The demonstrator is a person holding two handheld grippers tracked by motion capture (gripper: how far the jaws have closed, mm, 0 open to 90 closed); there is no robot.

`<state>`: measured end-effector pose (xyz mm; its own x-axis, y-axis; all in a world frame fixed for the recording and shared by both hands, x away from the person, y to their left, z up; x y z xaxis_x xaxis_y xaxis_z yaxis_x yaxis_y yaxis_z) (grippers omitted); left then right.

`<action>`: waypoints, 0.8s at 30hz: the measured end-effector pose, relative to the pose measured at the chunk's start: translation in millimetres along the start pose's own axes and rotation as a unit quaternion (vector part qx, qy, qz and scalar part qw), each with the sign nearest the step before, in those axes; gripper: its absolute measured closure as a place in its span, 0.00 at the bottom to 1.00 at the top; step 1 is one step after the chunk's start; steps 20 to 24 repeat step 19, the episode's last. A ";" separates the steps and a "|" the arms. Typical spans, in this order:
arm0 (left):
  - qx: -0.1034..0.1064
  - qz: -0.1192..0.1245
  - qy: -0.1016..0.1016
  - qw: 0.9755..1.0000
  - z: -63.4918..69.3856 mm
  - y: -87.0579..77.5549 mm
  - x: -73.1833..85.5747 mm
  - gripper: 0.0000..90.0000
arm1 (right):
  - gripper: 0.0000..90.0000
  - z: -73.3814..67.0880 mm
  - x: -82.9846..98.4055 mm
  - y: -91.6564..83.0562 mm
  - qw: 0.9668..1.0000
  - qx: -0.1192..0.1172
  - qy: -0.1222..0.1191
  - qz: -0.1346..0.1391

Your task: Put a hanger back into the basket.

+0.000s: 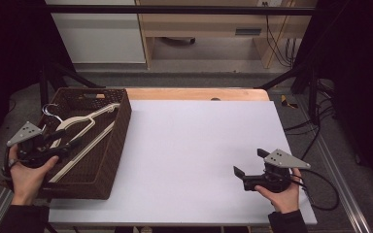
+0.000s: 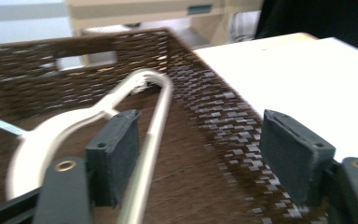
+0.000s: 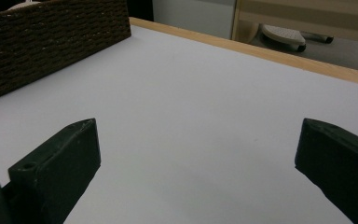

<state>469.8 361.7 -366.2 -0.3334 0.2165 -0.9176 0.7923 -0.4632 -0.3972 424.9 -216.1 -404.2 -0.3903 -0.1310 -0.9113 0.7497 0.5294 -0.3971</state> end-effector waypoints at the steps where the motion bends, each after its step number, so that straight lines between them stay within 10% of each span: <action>1: 0.009 0.002 0.002 1.000 7.6 1.5 0.9 0.28 | 0.00 0.1 0.0 -0.1 1.000 0.000 0.000 0.001; 13: 0.063 0.003 0.029 0.998 61.8 2.4 0.1 0.13 | 0.00 1.9 0.7 -5.0 1.000 -0.001 -0.007 0.008; 24: 0.079 0.001 0.048 0.996 79.4 4.9 4.1 0.12 | 0.00 2.1 1.1 -6.8 1.000 -0.003 -0.011 0.008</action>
Point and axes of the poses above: each handheld gripper's, and its own axes: y roughly forward along the jaws, x roughly out of its underside, z roughly to its right, the point moved 3 cm from there along y, roughly forward along the jaws, and after that the axes turned 5 degrees about y, right-handed, at the moved point
